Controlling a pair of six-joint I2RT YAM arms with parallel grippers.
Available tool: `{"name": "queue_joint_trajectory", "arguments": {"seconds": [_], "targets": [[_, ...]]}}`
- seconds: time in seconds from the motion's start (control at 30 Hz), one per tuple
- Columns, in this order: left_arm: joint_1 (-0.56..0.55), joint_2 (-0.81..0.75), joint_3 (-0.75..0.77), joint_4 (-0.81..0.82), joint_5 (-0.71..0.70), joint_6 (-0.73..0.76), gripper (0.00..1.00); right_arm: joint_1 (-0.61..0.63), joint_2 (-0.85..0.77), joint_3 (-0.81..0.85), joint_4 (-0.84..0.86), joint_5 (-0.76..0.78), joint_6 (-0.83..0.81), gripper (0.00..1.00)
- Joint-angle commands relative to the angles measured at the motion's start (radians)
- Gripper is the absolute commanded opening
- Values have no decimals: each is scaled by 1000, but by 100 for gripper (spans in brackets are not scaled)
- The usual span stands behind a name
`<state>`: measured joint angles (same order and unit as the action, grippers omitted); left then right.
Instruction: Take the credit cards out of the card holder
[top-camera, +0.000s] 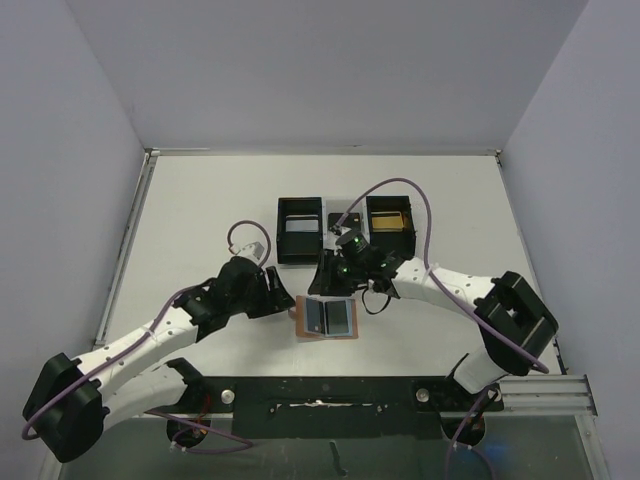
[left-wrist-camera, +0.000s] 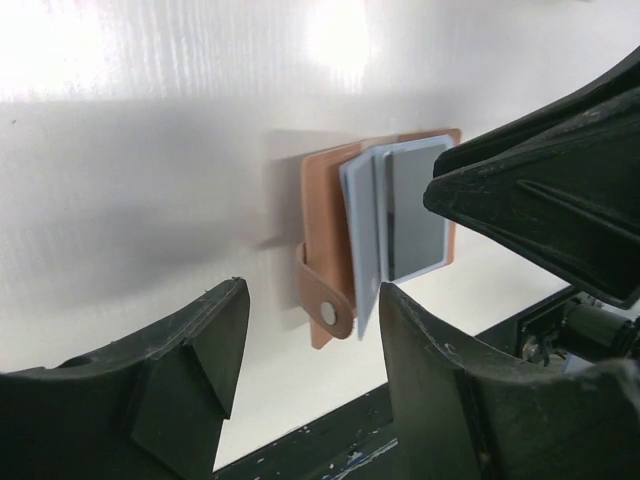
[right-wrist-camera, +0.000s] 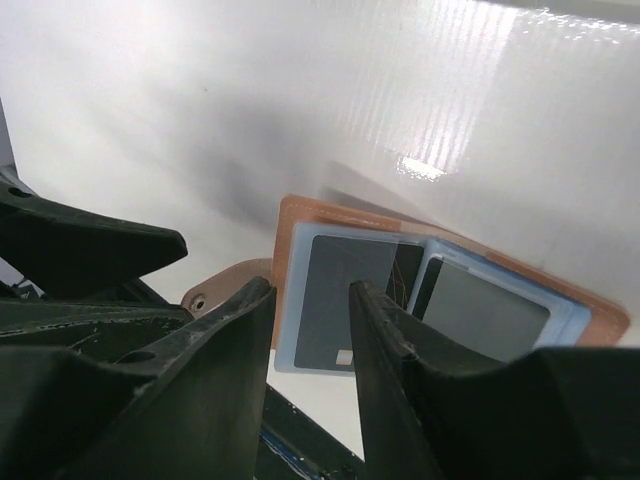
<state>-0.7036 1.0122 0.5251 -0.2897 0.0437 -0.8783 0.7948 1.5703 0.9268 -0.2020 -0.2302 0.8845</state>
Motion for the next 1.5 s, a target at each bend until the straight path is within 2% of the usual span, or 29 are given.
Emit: {"name": "queue_joint_trajectory", "arguments": {"seconds": [0.0, 0.27, 0.5, 0.63, 0.73, 0.93, 1.2, 1.47], "targets": [[3, -31, 94, 8, 16, 21, 54, -5, -119, -34, 53, 129, 40, 35], [-45, 35, 237, 60, 163, 53, 46, -6, -233, -155, 88, 331, 108, 33], [-133, 217, 244, 133, 101, 72, 29, -2, -308, -281, 219, 403, 105, 33], [-135, 263, 174, 196, 38, 69, 26, -2, -340, -337, 275, 350, 109, 34], [-125, 312, 116, 289, 64, 94, 25, 1, -340, -344, 291, 293, 125, 36], [-114, 393, 54, 294, -5, 109, 19, 23, -285, -361, 426, 159, 122, 38], [-108, 309, -84, 383, -33, 106, 18, 58, -147, -304, 397, 141, 108, 38], [-106, 332, -96, 389, -24, 112, 18, 75, -37, -206, 243, 194, 81, 38]]}}
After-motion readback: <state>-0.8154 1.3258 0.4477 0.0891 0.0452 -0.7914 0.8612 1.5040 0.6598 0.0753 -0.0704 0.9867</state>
